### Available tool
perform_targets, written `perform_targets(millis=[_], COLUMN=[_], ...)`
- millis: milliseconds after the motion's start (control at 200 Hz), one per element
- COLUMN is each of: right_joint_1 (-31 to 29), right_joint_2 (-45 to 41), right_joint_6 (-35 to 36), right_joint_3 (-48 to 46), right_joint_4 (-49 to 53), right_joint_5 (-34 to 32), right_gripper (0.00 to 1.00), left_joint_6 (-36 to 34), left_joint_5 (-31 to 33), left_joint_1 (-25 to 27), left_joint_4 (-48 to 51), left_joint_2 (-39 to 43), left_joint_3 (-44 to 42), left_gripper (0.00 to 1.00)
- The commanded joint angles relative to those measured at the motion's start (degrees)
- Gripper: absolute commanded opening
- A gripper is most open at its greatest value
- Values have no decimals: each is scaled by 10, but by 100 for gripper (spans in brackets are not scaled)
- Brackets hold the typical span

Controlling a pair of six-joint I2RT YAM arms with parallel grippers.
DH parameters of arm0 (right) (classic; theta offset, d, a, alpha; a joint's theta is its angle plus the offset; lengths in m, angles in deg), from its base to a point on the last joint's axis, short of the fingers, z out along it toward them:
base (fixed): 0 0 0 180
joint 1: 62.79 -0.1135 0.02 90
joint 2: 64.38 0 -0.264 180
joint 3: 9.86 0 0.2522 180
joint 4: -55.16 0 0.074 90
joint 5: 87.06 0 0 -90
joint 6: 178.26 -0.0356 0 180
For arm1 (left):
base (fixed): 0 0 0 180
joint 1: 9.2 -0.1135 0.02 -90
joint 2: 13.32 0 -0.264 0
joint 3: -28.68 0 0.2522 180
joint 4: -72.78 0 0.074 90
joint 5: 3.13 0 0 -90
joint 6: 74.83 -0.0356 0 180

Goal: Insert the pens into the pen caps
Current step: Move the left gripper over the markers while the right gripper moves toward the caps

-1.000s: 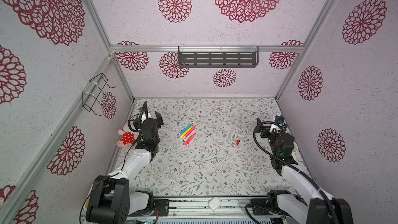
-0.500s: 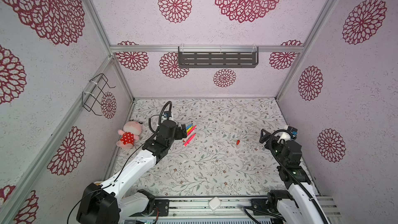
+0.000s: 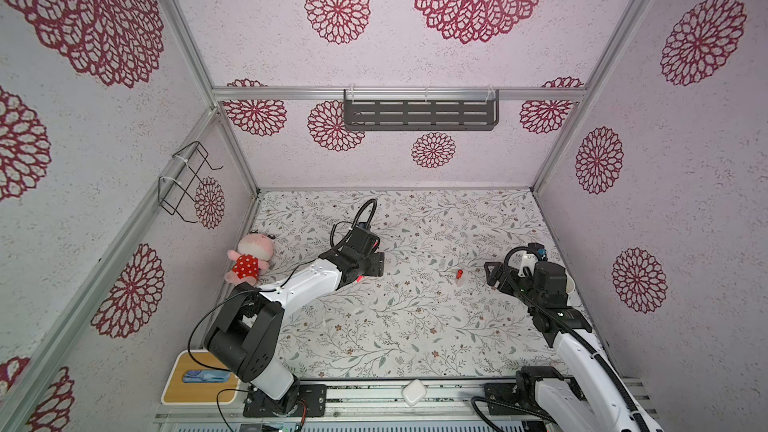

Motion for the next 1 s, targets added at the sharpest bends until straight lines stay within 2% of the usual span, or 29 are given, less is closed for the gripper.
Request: perform_targets(millis=[0, 125, 285, 996], right_joint_1=[-8, -16, -27, -62], right_joint_2=[0, 14, 42, 52], right_joint_6=[21, 23, 25, 23], right_joint_3=[14, 13, 18, 33], right_joint_4=[-8, -24, -34, -26], right_joint_5=[15, 22, 21, -3], right_gripper=[94, 93, 87, 81], left_joint_6=[-15, -23, -29, -53], left_joint_5=[-7, -9, -19, -20], left_joint_1=[-1, -5, -18, -39], left_joint_4=[17, 18, 22, 35], left_joint_2=[-12, -35, -63, -122], left_joint_3=[11, 15, 25, 63], left_gripper=[71, 66, 60, 53])
